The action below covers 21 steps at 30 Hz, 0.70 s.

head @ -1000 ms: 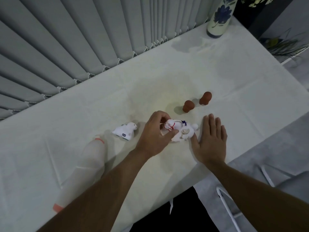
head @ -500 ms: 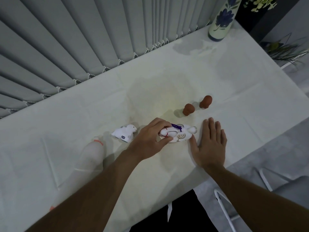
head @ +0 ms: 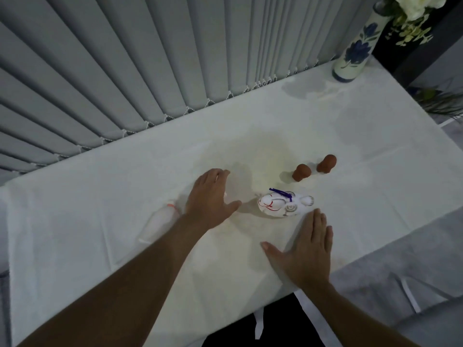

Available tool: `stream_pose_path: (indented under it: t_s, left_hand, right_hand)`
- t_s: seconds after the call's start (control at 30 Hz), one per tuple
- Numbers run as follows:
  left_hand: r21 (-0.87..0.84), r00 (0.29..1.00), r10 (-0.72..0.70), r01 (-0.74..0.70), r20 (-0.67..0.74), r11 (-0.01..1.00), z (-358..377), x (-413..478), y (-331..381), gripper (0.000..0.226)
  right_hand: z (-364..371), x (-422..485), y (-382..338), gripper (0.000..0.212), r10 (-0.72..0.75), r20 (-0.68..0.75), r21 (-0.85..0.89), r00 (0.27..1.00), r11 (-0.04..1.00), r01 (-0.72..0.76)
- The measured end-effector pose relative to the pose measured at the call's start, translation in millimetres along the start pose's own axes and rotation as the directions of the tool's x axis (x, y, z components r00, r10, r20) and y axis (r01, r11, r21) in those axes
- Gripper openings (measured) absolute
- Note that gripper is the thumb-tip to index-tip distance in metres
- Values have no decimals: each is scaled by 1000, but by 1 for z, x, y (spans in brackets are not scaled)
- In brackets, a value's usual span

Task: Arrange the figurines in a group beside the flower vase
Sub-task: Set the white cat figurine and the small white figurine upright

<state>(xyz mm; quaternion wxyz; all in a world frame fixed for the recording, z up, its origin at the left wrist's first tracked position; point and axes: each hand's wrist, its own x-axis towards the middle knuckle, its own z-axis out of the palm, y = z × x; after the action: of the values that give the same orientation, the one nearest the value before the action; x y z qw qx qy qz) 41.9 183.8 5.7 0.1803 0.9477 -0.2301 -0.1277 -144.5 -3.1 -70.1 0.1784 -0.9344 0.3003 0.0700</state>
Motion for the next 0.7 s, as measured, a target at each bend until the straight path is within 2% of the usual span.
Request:
stream_pose_path:
  t_s: [0.1,0.17,0.37,0.43,0.57,0.7]
  left_hand:
    - [104,974,-200,189,108,977,-6,0,-7,81]
    - [148,948,-281,259,149,954,-6,-1,-13,74]
    - [95,923,-345,333,169,938,4,-1,-21,56]
    - [12,944,-312,312,111,950,5,0,-17,54]
    - [-295,967,-252,227,-48,928,3,6,0,53]
    - [-493,978,-195,135,-72,859,9,12,10,56]
  right_hand:
    - [11,-9,-29,153,98,14,-1,995,995,-98]
    - [15,-8,-45,153,157,-8,-19,988,987,-157]
    - [17,-9,-50,141,162,-82,-53,983,985,-167]
    - [16,-9,-52,139,170,-88,-52,982,983,-175]
    - [14,-7,-53,137,181,-90,-42,979,982,-185]
    - [12,-6,-55,137,192,-83,-43,978,980,-196]
